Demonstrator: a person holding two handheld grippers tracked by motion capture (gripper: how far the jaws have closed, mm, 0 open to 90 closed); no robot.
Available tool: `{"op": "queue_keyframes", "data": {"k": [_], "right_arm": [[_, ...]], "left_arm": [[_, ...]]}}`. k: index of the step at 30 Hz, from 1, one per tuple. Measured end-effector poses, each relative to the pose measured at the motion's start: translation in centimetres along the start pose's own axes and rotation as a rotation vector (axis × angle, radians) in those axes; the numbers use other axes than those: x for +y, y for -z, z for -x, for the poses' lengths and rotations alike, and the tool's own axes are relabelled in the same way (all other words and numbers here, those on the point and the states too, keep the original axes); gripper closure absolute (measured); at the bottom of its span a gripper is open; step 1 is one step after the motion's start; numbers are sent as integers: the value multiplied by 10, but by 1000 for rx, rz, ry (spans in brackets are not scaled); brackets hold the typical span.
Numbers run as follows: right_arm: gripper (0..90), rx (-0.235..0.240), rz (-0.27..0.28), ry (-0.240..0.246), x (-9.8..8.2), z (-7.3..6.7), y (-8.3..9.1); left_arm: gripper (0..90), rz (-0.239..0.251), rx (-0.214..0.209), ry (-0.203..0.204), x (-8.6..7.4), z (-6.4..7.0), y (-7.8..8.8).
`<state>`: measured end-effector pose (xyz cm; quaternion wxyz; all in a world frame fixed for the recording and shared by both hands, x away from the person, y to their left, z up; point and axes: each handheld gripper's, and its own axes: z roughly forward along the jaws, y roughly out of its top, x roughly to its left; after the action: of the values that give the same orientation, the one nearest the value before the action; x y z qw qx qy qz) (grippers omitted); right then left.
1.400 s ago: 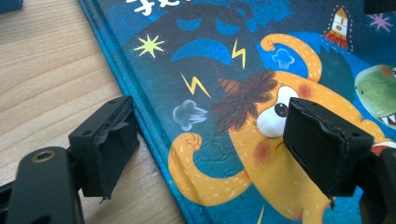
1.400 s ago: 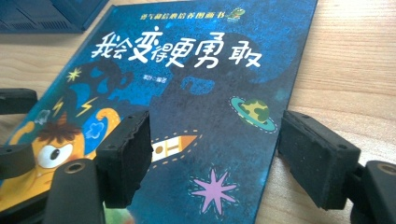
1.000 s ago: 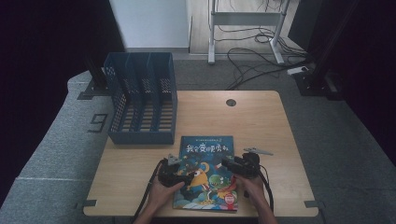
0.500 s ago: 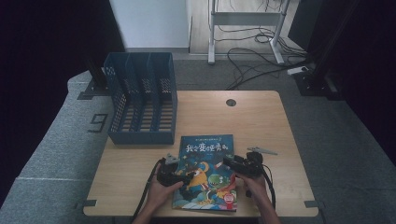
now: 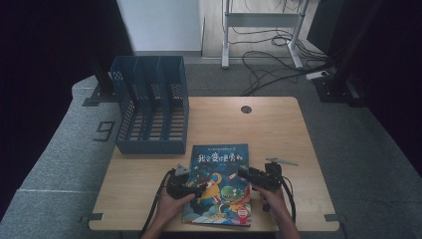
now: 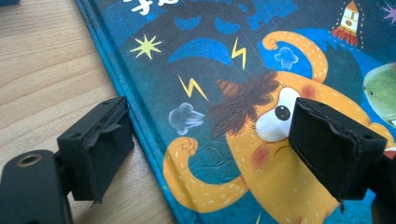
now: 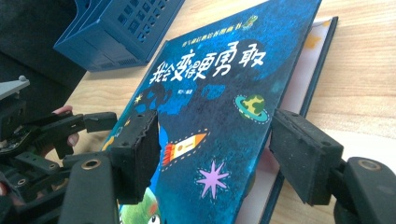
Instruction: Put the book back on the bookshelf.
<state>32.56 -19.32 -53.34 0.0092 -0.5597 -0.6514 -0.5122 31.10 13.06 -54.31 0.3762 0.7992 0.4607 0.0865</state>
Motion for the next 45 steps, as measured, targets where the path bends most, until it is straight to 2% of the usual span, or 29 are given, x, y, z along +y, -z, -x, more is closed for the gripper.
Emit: {"op": "queue_keyframes", "data": {"k": [3,10,13,21,30,34,40,45], "right_arm": [[332,0,-8,2,-1,1,-1],[342,41,-4,-38,0,4,1],[344,29,-19,-24,0,4,0],[350,24,-49,-33,-2,4,-1],[350,-7,-58,16,-4,2,-3],[359,11,-34,20,-3,1,-1],[377,38,12,70,-1,-3,3],[388,71,23,73,0,-2,5]], "left_arm": [[132,0,3,-2,0,0,0],[131,1,-5,6,0,-2,1],[135,-1,1,2,0,-2,1],[139,0,7,0,0,-2,1],[145,-1,12,-3,0,-2,1],[145,-1,-4,7,0,-4,2],[146,-5,-46,30,1,-10,4],[143,-5,-57,33,1,-12,5]]}}
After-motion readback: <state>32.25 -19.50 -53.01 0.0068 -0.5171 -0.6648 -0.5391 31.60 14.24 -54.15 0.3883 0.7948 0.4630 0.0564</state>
